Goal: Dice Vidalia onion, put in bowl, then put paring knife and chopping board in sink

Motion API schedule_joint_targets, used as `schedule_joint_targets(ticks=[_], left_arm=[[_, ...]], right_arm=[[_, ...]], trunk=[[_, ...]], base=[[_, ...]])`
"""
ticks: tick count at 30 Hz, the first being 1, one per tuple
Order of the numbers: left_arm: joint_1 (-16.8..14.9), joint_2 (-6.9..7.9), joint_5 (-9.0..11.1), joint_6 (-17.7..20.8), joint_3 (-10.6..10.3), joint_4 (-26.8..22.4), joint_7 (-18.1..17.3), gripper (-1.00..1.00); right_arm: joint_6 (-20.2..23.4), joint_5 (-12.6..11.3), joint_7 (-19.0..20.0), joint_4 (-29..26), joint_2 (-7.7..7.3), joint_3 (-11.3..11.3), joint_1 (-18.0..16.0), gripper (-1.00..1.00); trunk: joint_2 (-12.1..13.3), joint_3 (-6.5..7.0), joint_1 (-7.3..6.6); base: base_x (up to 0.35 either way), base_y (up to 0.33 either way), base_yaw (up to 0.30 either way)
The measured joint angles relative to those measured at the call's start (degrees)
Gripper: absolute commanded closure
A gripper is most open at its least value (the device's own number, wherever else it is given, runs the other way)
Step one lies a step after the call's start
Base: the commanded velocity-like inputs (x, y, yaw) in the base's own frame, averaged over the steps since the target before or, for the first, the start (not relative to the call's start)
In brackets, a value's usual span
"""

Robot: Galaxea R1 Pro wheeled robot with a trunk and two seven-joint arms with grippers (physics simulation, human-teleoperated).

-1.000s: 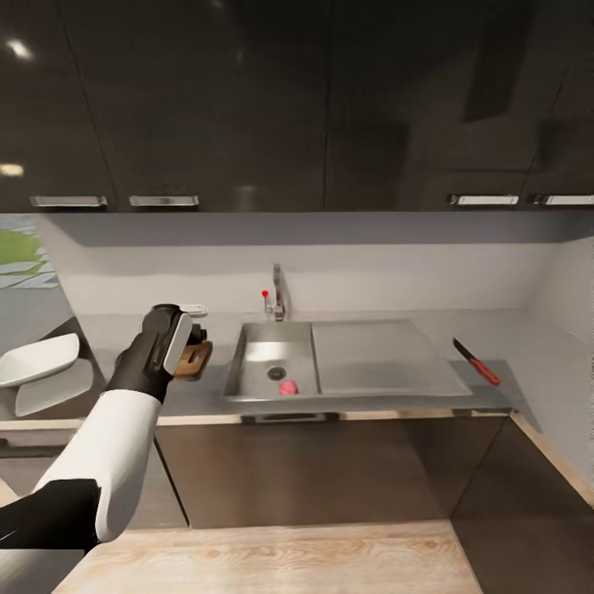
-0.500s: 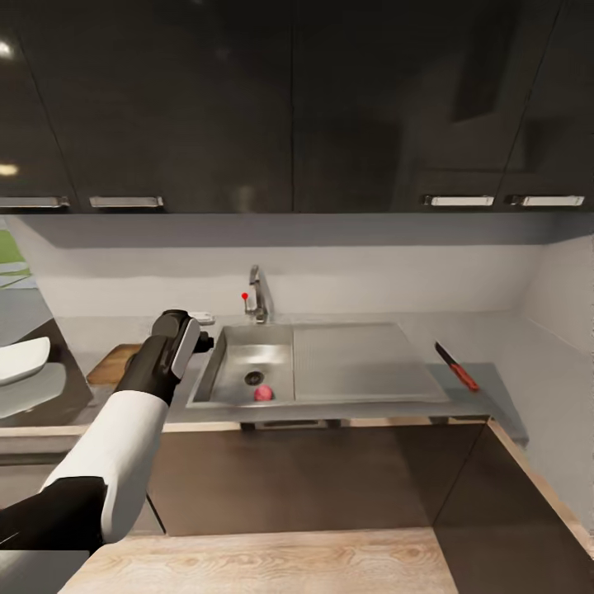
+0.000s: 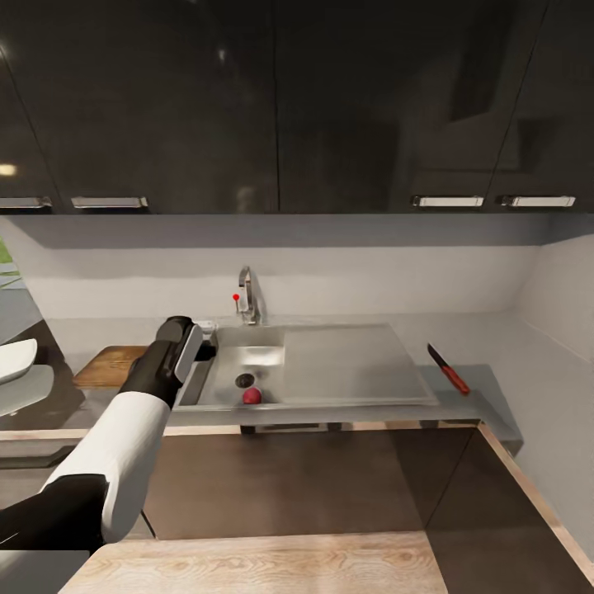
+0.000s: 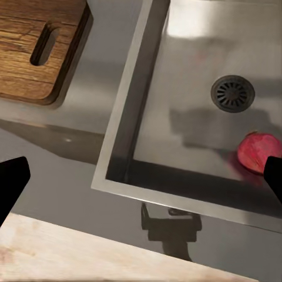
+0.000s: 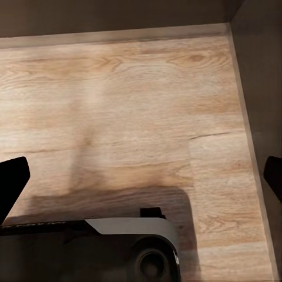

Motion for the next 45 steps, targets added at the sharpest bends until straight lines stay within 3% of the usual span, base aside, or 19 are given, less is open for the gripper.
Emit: schedule_joint_targets(ticks=[9, 18, 38, 45], left_arm=[[0.0, -0.79, 0.2, 0.06, 0.0, 0.34, -0.17, -1.0], [0.0, -3.24, 0.34, 0.0, -0.25, 2.72, -0.25, -1.0], [0.0, -3.29, 0.31, -0.01, -0.29, 4.16, -0.34, -1.0], [-0.01, -3.11, 0.3, -0.02, -0.29, 4.22, -0.34, -1.0]], right_arm=[[0.32, 0.0, -1.98, 5.76, -0.33, -0.21, 0.0, -1.0], [0.33, -0.15, -2.61, 9.78, -0.74, -0.24, 0.0, -1.0], [0.41, -0.17, -2.97, 10.97, -1.11, -0.27, 0.0, -1.0], [2.82, -0.29, -2.85, 11.22, -0.97, -0.27, 0.0, -1.0]], trunk=[[0.0, 0.0, 0.0], [0.0, 0.0, 0.0], [0.0, 0.0, -0.01], [0.0, 0.0, 0.0]], base=[[0.0, 0.0, 0.0], [0.0, -0.023, 0.0], [0.076, -0.112, 0.0], [0.013, -0.014, -0.056]])
